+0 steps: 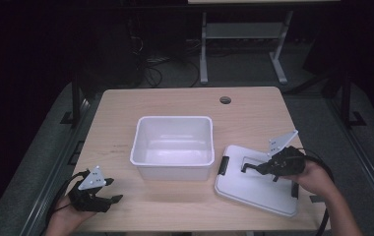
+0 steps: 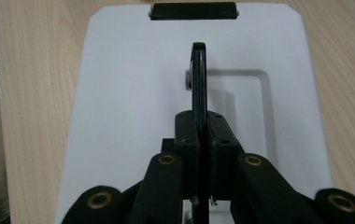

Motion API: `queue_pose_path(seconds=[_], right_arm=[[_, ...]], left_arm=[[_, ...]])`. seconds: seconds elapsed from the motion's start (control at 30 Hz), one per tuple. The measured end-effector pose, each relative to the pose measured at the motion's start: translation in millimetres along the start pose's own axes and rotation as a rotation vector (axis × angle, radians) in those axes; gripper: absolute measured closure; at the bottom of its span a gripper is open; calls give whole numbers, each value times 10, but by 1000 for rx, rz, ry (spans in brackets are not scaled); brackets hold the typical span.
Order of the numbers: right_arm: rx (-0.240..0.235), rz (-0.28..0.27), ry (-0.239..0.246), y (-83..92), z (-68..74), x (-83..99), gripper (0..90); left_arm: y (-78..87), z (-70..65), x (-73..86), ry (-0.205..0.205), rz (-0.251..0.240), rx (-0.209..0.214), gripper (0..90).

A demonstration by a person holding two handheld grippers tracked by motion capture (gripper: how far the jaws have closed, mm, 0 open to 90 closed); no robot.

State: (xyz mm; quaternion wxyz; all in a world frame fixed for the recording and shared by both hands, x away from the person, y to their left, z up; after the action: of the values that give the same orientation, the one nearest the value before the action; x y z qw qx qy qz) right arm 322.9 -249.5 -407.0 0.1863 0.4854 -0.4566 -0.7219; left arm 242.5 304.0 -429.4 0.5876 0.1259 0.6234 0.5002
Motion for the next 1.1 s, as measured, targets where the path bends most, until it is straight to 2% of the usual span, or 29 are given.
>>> queue_pose_path(seconds=[0.27, 1.1], right_arm=[[10, -17, 10, 98, 14, -5, 844], [44, -85, 47, 620, 102, -101, 844]], left_arm=[[7, 6, 4, 5, -2, -2, 347], [4, 19, 23, 20, -14, 8, 344]])
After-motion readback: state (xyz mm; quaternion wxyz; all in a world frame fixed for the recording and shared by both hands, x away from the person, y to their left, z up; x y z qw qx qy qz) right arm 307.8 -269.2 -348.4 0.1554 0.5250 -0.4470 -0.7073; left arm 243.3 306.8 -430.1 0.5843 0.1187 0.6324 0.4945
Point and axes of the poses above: each handheld gripper's, and its own axes: y roughly backward along the jaws, x roughly out of its underside, z roughly to its left, the point moved 1 cm from there along -y, roughly forward along the jaws, and after that the axes turned 10 degrees about -y, right-handed, at the moved point
